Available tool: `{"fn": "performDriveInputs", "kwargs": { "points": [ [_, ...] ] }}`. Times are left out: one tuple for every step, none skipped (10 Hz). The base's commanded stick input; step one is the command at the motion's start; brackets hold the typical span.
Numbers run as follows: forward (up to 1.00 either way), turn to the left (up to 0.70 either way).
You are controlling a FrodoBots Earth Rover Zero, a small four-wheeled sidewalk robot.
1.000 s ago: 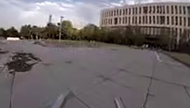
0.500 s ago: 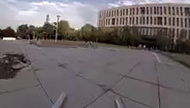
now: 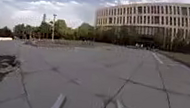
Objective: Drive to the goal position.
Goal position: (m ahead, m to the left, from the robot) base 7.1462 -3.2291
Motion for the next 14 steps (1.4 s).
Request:
{"fn": "performDriveInputs", "kwargs": {
  "points": [
    [0.7, -0.14],
    [0.7, -0.14],
    [0.7, -0.14],
    [0.7, -0.14],
    [0.7, -0.14],
    [0.7, -0.14],
    [0.7, -0.14],
    [0.7, -0.14],
    [0.7, -0.14],
    [0.7, -0.14],
    [0.7, -0.14],
    [0.7, -0.14],
    [0.7, -0.14],
    [0.7, -0.14]
  ]
}}
